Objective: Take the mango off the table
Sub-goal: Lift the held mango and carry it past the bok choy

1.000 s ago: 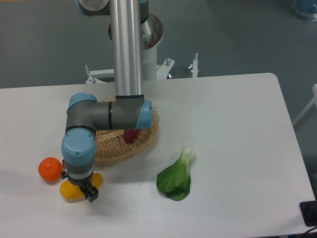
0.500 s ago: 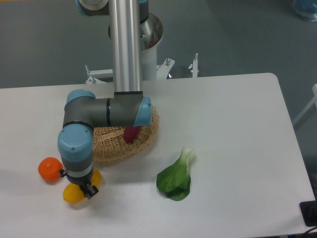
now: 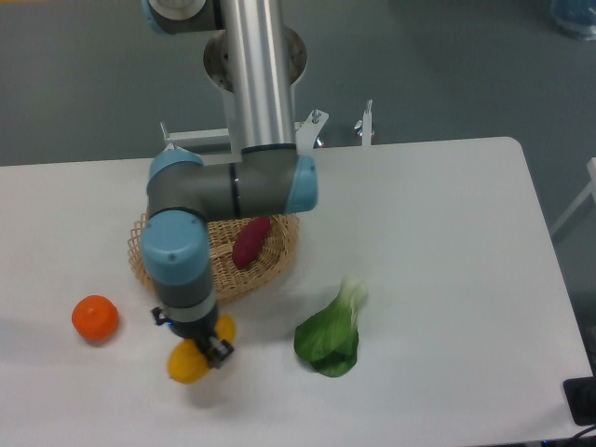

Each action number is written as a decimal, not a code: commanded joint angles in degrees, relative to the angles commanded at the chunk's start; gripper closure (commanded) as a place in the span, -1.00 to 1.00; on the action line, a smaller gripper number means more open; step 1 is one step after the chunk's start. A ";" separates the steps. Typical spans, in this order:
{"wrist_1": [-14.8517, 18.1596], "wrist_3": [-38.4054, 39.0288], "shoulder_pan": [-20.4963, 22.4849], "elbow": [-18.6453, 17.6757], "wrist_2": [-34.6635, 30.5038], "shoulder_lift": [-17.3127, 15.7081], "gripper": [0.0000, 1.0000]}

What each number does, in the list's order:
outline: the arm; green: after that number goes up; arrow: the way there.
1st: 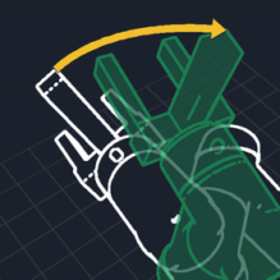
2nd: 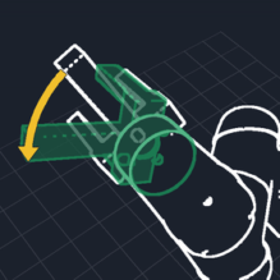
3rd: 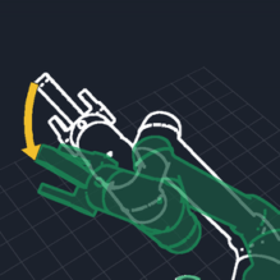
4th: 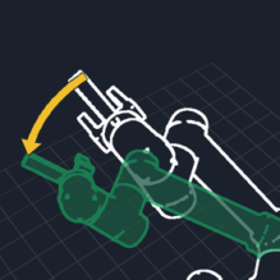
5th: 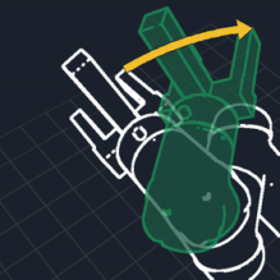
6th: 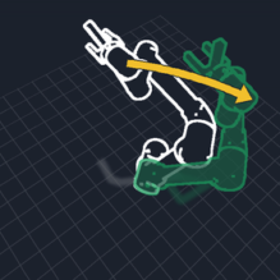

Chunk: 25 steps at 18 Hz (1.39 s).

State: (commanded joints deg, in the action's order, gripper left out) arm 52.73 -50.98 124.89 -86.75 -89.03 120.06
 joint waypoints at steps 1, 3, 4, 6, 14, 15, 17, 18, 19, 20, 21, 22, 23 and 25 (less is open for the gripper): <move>0.00 0.00 0.70 0.44 0.00 0.09 0.25; 0.17 0.00 2.11 0.88 -0.09 0.09 0.25; 0.44 -0.09 2.99 1.14 -0.17 0.09 0.25; 1.84 -1.40 5.18 1.58 -0.09 -0.09 0.24; 6.94 -6.85 14.06 2.20 -0.26 -2.64 0.23; 6.94 -8.07 14.94 2.29 -0.35 -2.73 0.23; 6.86 -10.01 16.52 2.29 -0.26 -2.99 0.22; 6.86 -11.50 17.40 2.38 -0.26 -3.08 0.21; 6.86 -13.25 18.02 2.55 -0.26 -3.08 0.21; 6.86 -15.10 18.37 2.55 -0.35 -3.08 0.20; 6.77 -16.42 18.72 2.55 -0.35 -2.99 0.20; 6.51 -17.39 19.25 2.55 -0.35 -2.90 0.20; 6.42 -18.01 19.69 2.64 -0.44 -2.82 0.18; 6.42 -19.50 21.18 2.82 -0.35 -2.90 0.17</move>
State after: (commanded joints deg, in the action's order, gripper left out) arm 59.15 -70.48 146.07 -83.94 -89.38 117.16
